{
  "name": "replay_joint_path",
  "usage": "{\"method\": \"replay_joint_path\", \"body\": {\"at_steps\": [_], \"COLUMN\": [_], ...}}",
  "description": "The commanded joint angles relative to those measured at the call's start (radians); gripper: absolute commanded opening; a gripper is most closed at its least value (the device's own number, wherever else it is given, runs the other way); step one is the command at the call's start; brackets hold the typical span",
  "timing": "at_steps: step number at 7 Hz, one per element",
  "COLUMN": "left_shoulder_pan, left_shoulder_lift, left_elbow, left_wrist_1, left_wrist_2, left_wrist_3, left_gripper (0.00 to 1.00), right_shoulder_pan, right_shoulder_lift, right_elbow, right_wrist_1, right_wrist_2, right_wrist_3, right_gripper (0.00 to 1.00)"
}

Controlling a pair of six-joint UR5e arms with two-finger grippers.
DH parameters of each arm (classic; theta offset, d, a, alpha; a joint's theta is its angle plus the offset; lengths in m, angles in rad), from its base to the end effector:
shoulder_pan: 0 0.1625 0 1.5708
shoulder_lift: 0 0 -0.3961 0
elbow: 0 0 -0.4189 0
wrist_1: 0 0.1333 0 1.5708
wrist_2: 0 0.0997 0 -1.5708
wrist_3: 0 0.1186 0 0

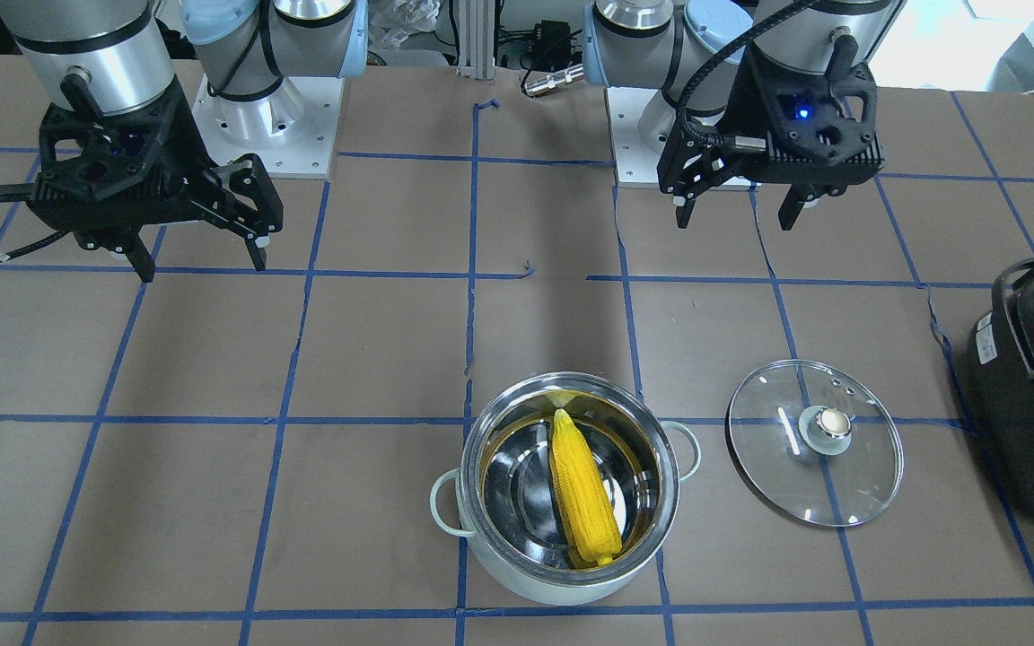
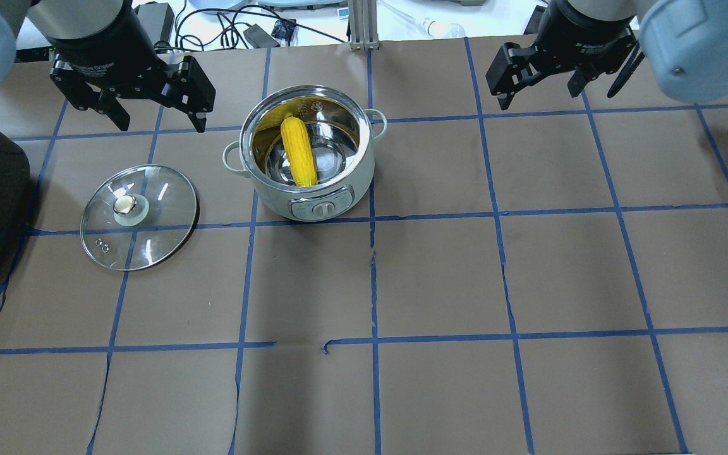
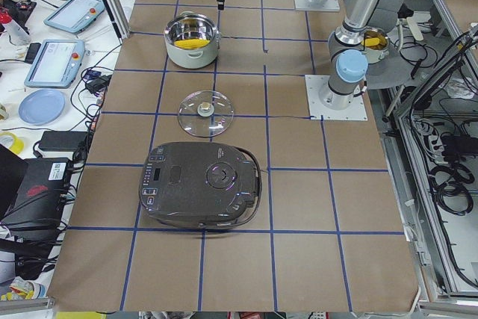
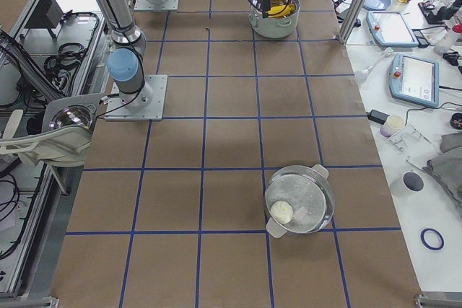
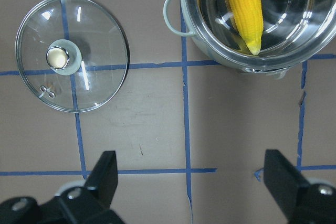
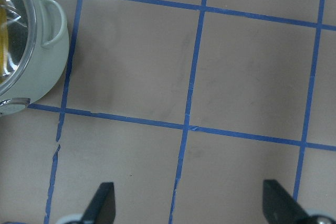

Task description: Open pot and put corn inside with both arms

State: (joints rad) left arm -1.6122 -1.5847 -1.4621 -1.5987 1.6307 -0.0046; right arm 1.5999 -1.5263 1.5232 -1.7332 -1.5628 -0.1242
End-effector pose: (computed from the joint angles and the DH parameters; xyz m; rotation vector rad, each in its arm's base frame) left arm -0.1480 -0.5242 0.4868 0.0536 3.0810 -0.1052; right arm 0.1503 -0.5503 0.4590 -0.2408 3.1214 -0.2600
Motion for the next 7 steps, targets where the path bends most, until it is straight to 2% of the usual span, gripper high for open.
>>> {"method": "replay_joint_path", "body": {"at_steps": [1, 3, 4, 7], "left_shoulder_pan": [0.0, 0.0, 0.0, 0.0], "left_shoulder_lift": [0.002, 0.003, 0.003, 0.005], "left_elbow": [0.0, -0.001, -0.001, -0.001], "left_wrist_1": [-0.001, -0.001, -0.001, -0.001], "left_wrist_2": [0.001, 0.0, 0.0, 0.0], "left_wrist_3": [0.0, 0.0, 0.0, 0.0], "left_gripper": [1.0, 1.0, 1.0, 1.0], "right_shoulder_pan": [0.0, -0.011, -0.009, -0.012], "right_shoulder_lift": [0.0, 0.0, -0.002, -0.003], "right_elbow": [0.0, -0.012, -0.017, -0.055], "right_wrist_1": [-0.016, 0.0, 0.038, 0.104], "right_wrist_2": [-0.003, -0.016, -0.011, -0.013], "right_wrist_3": [0.003, 0.017, 0.081, 0.101], "right_gripper": [1.0, 1.0, 1.0, 1.0]}}
